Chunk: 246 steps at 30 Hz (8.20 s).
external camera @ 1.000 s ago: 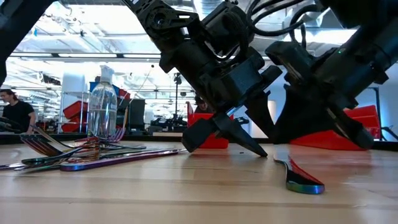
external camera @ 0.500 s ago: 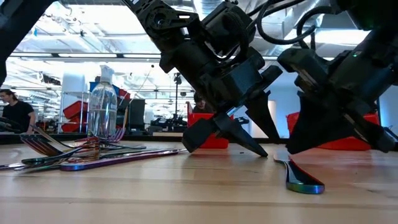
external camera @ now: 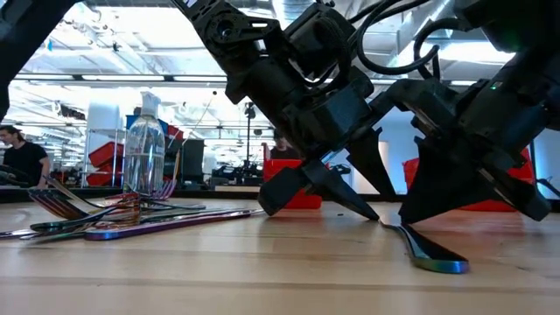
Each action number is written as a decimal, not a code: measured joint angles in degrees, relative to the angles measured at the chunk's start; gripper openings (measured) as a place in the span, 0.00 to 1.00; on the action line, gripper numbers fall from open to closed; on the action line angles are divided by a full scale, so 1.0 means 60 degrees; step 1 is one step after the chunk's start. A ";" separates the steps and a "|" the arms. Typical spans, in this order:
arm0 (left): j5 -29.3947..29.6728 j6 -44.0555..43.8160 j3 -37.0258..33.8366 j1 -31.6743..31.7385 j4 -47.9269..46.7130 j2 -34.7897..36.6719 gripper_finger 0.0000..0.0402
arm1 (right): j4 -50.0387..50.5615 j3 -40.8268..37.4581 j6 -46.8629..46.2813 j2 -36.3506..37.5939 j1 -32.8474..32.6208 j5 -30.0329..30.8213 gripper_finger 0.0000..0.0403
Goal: Sort silverware
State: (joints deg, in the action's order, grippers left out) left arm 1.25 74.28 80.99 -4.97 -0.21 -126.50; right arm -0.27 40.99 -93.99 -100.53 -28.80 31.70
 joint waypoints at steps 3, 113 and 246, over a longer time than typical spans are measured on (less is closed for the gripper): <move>-0.0208 0.0041 0.0004 0.0008 -0.0068 0.0000 0.32 | 0.0007 0.0000 0.0003 0.0000 -0.0004 -0.0014 0.00; 0.2585 -0.3265 -0.0633 0.2071 -0.2592 0.4434 0.00 | 0.4771 -0.0219 0.2238 0.3901 -0.1509 0.1786 0.00; 0.3165 -0.9035 -0.3433 -0.1539 -0.0245 0.3333 0.45 | 0.1821 0.2487 0.6847 0.0609 0.1778 -0.1533 0.00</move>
State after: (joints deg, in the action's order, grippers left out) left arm 20.24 20.07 60.39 -14.20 -1.68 -106.50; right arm 10.65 55.91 -52.91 -96.87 -18.13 22.50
